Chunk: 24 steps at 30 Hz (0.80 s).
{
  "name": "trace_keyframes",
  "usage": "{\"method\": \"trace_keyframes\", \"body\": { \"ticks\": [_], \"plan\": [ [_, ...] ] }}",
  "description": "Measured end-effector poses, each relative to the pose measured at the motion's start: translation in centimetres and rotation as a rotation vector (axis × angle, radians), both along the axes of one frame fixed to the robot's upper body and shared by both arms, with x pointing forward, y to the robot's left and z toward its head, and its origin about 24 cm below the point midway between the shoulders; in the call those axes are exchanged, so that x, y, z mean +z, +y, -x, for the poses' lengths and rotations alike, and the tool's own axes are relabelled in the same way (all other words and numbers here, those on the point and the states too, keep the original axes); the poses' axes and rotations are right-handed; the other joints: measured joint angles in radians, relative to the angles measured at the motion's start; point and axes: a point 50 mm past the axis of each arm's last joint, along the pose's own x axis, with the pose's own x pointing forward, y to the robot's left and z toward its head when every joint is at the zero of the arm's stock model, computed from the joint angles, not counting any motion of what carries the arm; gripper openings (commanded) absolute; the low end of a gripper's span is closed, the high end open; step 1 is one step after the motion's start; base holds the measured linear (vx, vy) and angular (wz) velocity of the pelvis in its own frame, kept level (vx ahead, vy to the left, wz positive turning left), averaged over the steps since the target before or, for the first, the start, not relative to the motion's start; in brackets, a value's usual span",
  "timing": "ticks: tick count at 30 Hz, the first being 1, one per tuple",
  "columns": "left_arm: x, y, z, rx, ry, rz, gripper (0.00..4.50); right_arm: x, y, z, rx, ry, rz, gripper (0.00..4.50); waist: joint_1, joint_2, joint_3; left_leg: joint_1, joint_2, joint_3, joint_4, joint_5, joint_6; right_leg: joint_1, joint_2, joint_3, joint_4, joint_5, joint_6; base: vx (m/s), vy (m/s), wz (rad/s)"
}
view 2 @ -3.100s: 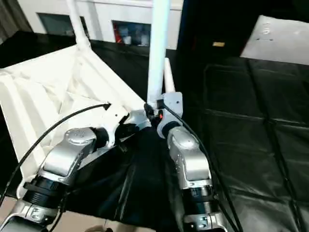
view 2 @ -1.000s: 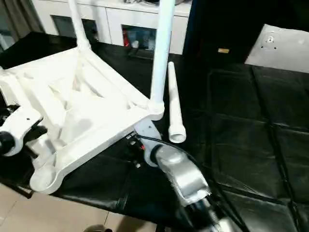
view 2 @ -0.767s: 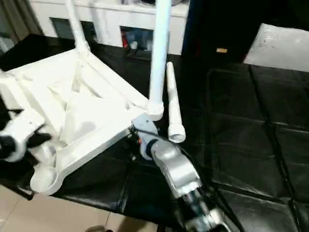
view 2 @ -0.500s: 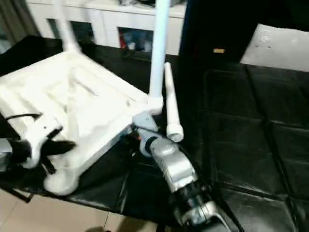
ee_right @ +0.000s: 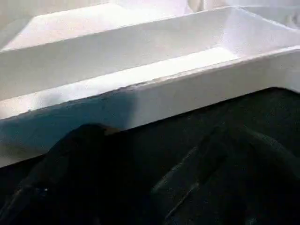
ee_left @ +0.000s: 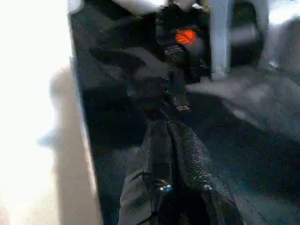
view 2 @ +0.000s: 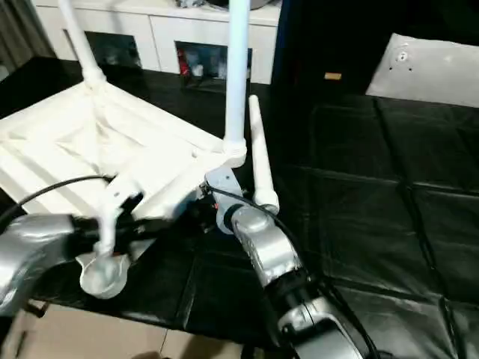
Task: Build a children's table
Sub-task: Move table base, then pick table leg
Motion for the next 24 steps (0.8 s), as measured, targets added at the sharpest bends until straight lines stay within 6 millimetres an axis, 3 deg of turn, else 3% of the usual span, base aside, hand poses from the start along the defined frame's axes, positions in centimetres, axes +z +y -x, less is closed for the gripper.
{"method": "trace_keyframes", "body": {
  "ticks": [4, 9, 12, 18, 24],
  "plan": [
    [0.6, 0.4, -0.5, 0.031, -0.049, -0.021, 0.10, 2.3, -0.9, -1.4, -0.072, -0.082, 0.022, 4.50, 0.001, 0.000, 0.000, 0.000, 0.000, 0.000, 0.000, 0.000, 0.000, -0.001, 0.000, 0.000, 0.000, 0.000, 0.000, 0.000, 0.000, 0.00],
    [2.3, 2.1, -0.7, 0.092, -0.139, -0.051, 0.10, 7.3, -3.1, -3.9, -0.225, -0.178, 0.088, 4.50, 0.002, 0.001, 0.000, -0.001, 0.000, -0.001, -0.001, 0.000, 0.000, -0.001, 0.000, 0.000, 0.000, 0.000, 0.000, 0.000, 0.000, 0.00],
    [3.2, 2.3, -0.3, 0.096, -0.166, -0.056, 0.25, 8.5, -4.3, -5.0, -0.253, -0.147, 0.092, 4.50, 0.005, 0.001, 0.000, -0.001, 0.000, 0.000, -0.001, 0.000, 0.000, -0.001, 0.000, 0.000, 0.000, 0.000, 0.000, 0.000, 0.000, 0.00],
    [3.8, 2.0, 0.6, 0.068, -0.196, -0.073, 0.69, 8.3, -6.5, -6.9, -0.313, 0.005, 0.038, 4.50, 0.005, 0.001, 0.000, -0.002, 0.000, 0.001, 0.000, 0.000, 0.000, -0.002, 0.000, 0.000, 0.001, 0.000, -0.001, 0.000, 0.000, 0.00],
    [4.7, 1.2, 1.3, 0.032, -0.219, -0.078, 1.11, 5.2, -7.9, -6.8, -0.311, 0.228, 0.105, 4.50, 0.003, 0.000, 0.000, -0.003, 0.000, 0.002, 0.001, 0.001, 0.002, -0.003, 0.000, 0.000, 0.002, 0.001, -0.002, 0.000, 0.000, 0.00]
  ]
}}
